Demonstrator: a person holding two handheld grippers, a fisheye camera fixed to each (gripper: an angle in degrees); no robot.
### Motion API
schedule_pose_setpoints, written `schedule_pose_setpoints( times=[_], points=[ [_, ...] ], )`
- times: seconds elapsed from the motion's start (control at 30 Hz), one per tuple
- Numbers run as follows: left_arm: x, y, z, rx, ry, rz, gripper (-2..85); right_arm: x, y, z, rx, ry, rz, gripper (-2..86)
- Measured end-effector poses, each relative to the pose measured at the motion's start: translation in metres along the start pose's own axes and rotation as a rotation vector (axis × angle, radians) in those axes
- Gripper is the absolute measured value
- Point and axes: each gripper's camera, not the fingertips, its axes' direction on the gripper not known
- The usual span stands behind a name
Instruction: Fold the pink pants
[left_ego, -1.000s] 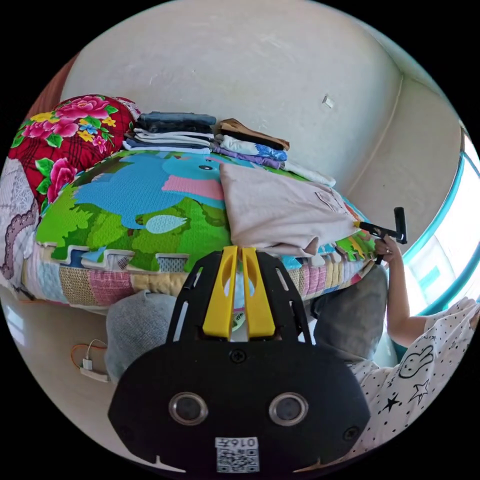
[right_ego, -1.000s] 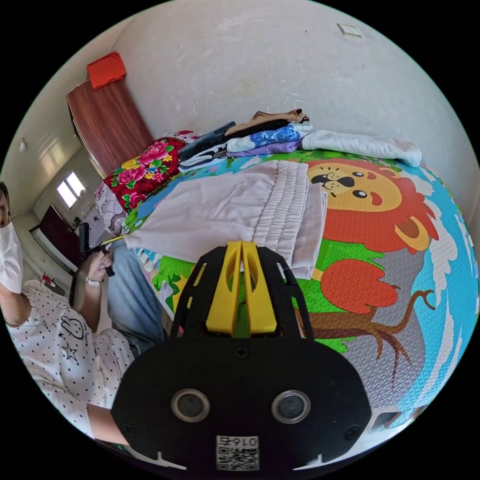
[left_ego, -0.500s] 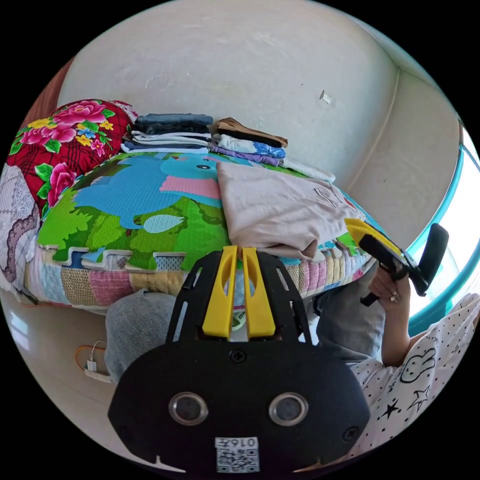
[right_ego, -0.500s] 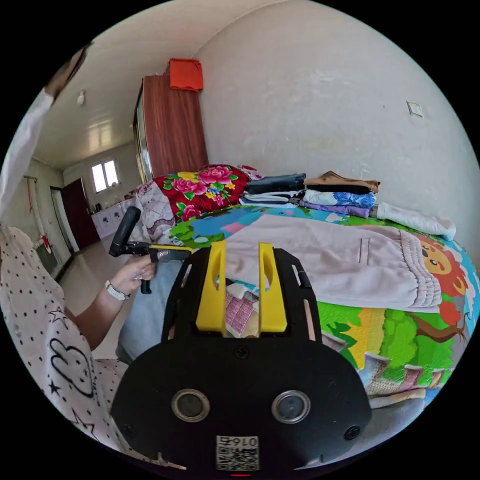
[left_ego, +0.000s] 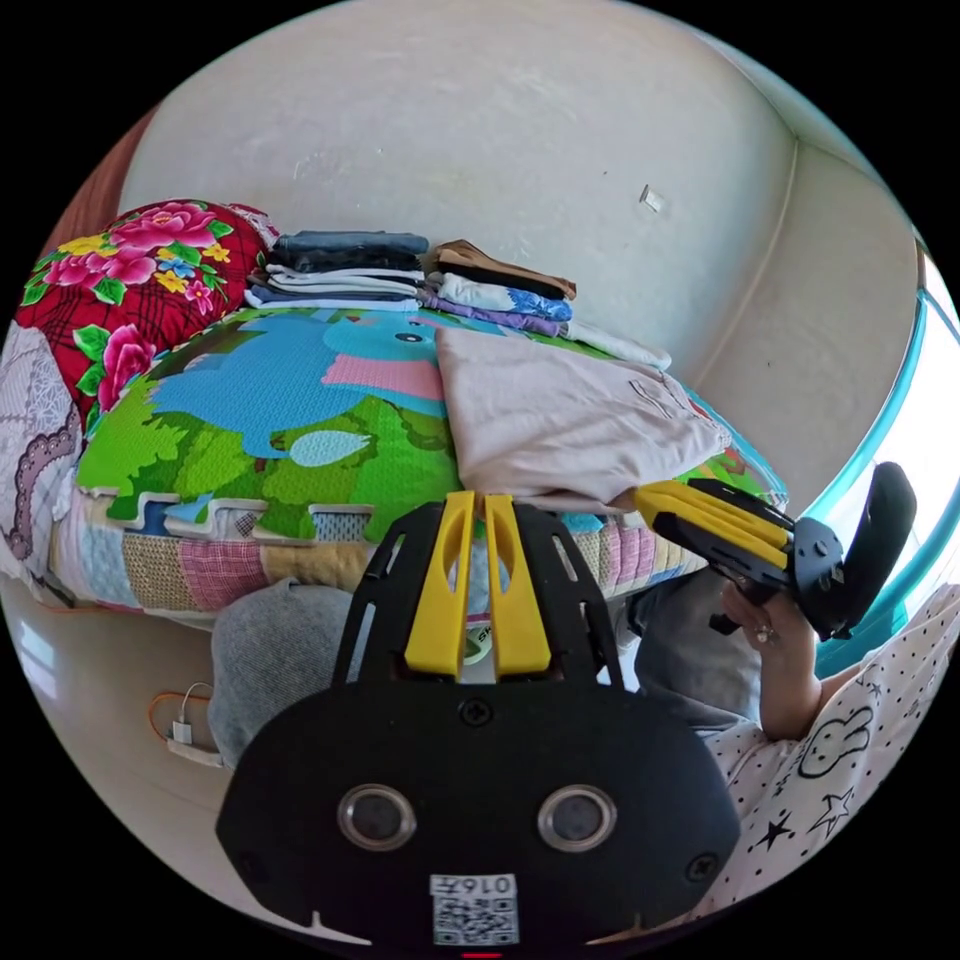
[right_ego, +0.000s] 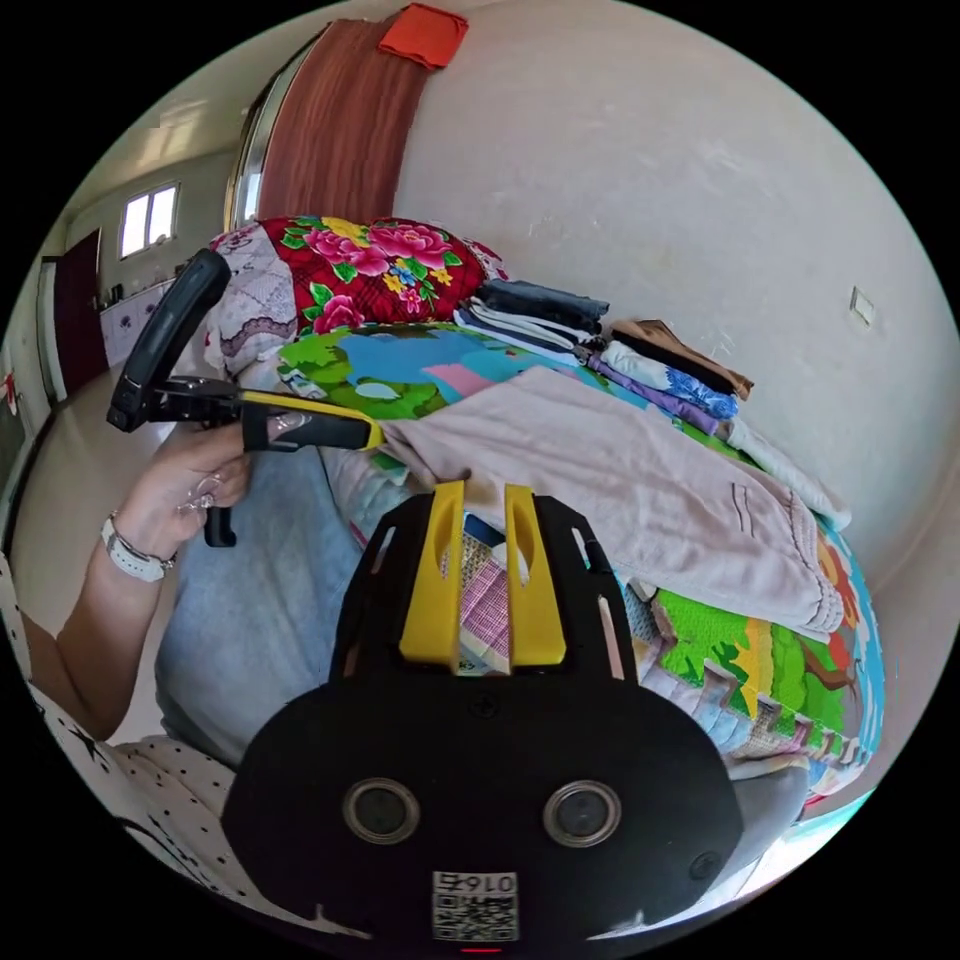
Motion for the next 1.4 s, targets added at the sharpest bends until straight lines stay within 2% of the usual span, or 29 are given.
schedule_pose_setpoints(
  times=[0.07,0.3,0.4,0.53,0.7,0.8,0.87,0.9,1.03,1.2,1.3,1.33,1.4],
  points=[
    [-0.002,0.001,0.002,0.005,-0.001,-0.002,-0.8,-0.016,-0.005,-0.003,-0.003,0.004,-0.027,1.9],
    [-0.014,0.003,0.010,0.014,0.023,-0.034,-0.9,-0.046,-0.011,-0.015,0.019,-0.008,-0.045,0.3],
    [-0.021,0.005,0.015,0.013,0.057,-0.052,-0.9,-0.064,-0.012,-0.002,-0.047,-0.025,-0.123,0.2],
    [-0.027,0.006,0.018,0.020,0.071,-0.063,-0.9,-0.069,-0.019,-0.010,-0.007,-0.062,-0.103,0.1],
    [-0.035,0.009,0.022,0.030,0.100,-0.079,-0.8,-0.066,-0.037,-0.028,0.177,-0.033,-0.037,-0.2],
    [-0.037,0.010,0.023,0.041,0.100,-0.070,-0.9,-0.074,-0.057,-0.006,0.087,-0.004,-0.049,-0.3],
    [-0.039,0.010,0.025,0.029,0.117,-0.067,-0.9,-0.089,-0.065,0.024,-0.135,-0.071,-0.144,-0.3],
    [-0.041,0.011,0.027,0.020,0.122,-0.073,-0.9,-0.091,-0.064,0.030,-0.167,-0.066,-0.147,-0.3],
    [-0.051,0.013,0.028,0.025,0.175,-0.109,-0.9,-0.095,-0.062,0.020,-0.126,-0.078,-0.127,-0.4],
    [-0.059,0.014,0.032,0.028,0.204,-0.119,-0.9,-0.088,-0.067,-0.005,0.112,-0.087,-0.033,-0.3],
    [-0.060,0.014,0.033,0.022,0.199,-0.108,-0.9,-0.098,-0.074,0.013,0.013,-0.146,-0.062,-0.1],
    [-0.059,0.014,0.034,0.015,0.201,-0.103,-0.9,-0.105,-0.076,0.027,-0.096,-0.159,-0.089,0.0],
    [-0.059,0.014,0.032,0.035,0.188,-0.089,-0.9,-0.111,-0.073,0.023,-0.048,-0.138,-0.104,0.4]
  ],
)
